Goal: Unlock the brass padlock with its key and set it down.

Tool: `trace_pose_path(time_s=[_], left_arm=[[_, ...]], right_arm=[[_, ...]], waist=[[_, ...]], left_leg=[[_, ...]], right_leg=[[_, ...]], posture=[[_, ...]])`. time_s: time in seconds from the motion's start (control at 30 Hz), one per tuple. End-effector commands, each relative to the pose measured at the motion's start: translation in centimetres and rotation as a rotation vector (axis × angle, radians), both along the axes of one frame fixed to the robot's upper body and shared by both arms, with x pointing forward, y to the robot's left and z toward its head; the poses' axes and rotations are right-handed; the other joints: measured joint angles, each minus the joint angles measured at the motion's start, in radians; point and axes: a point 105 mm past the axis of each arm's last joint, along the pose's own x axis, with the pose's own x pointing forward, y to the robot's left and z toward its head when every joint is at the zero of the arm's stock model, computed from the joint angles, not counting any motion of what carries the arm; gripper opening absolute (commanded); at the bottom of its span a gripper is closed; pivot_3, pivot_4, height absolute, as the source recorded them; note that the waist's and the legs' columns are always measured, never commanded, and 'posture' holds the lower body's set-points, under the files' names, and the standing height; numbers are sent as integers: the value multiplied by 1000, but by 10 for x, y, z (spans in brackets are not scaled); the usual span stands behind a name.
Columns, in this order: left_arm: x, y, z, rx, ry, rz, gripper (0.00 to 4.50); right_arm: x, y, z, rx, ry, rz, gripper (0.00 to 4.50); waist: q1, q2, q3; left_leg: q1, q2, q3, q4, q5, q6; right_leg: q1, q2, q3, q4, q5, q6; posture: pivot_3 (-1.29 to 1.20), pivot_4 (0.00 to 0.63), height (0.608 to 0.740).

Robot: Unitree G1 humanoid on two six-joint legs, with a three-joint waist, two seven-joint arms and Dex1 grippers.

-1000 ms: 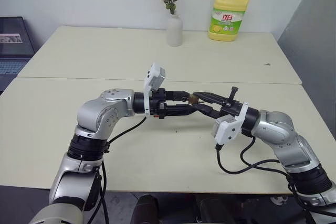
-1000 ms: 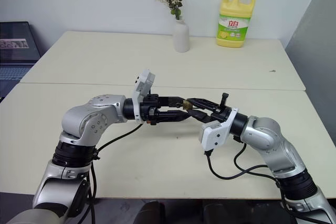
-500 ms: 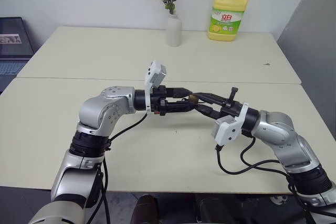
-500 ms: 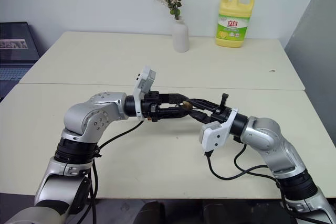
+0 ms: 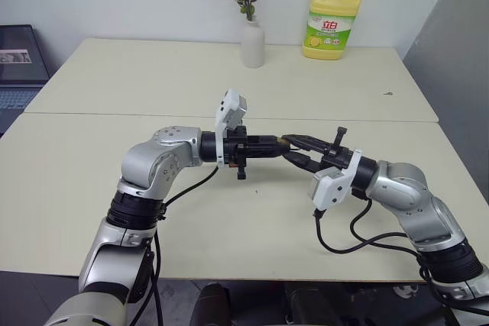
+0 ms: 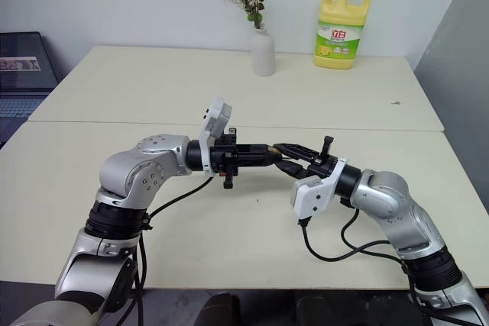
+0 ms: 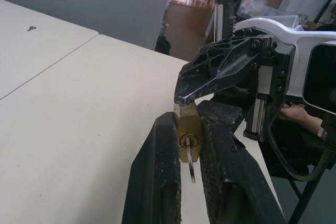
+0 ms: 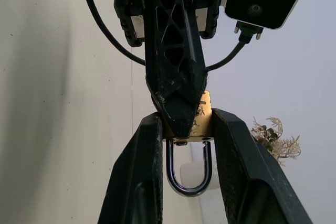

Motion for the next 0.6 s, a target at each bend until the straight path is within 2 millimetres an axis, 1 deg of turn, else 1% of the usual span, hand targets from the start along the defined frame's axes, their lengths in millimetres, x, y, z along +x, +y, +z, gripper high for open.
trace_pose_path(time_s=[0.03,0.1,0.13,0.17,0.23,0.3,0.4,0.47,0.5,0.6], left_arm=[[0,0,9,-10,-53,-2,170],[0,1,8,-6,-56,-3,170],[0,0,8,-2,-59,-5,170],[1,0,7,1,-65,-6,170],[1,1,7,3,-70,-6,170],[2,1,7,5,-76,-5,170],[3,2,6,9,-81,-11,170],[3,3,5,13,-84,-19,170],[2,3,4,19,-85,-29,170],[2,2,4,24,-87,-50,170]], right_arm=[[-8,0,5,13,-7,22,934],[-6,-5,5,19,7,0,1661],[-6,-8,5,20,13,-11,1906],[-5,-11,4,19,26,-26,2323],[-6,-16,2,4,42,-44,3011],[-7,-27,-4,-23,90,-75,3698],[-12,-44,-7,-22,192,-114,3750],[-14,-47,-3,-5,200,-117,3750],[-18,-49,0,3,205,-103,3750],[-33,-45,5,51,259,-43,3750]], waist=[[0,0,0],[0,0,0],[0,0,0],[0,0,0],[1,0,0],[1,0,0],[1,0,0],[1,0,0],[-1,0,0],[-1,0,0]], left_leg=[[0,0,0,0,0,0],[0,0,0,0,0,0],[0,0,0,0,0,0],[0,0,0,0,0,0],[0,0,0,0,0,0],[0,0,0,0,0,0],[0,0,0,0,0,0],[0,0,0,0,0,0],[0,0,0,0,0,0],[0,0,0,0,0,0]], right_leg=[[0,0,0,0,0,0],[0,0,0,0,0,0],[0,0,0,0,0,0],[0,0,0,0,0,0],[0,0,0,0,0,0],[0,0,0,0,0,0],[0,0,0,0,0,0],[0,0,0,0,0,0],[0,0,0,0,0,0],[0,0,0,0,0,0]], posture=[[0,150,740],[0,150,740],[0,150,740],[0,150,740],[0,150,740],[0,150,740],[0,150,740],[0,150,740],[0,150,740],[0,150,740]])
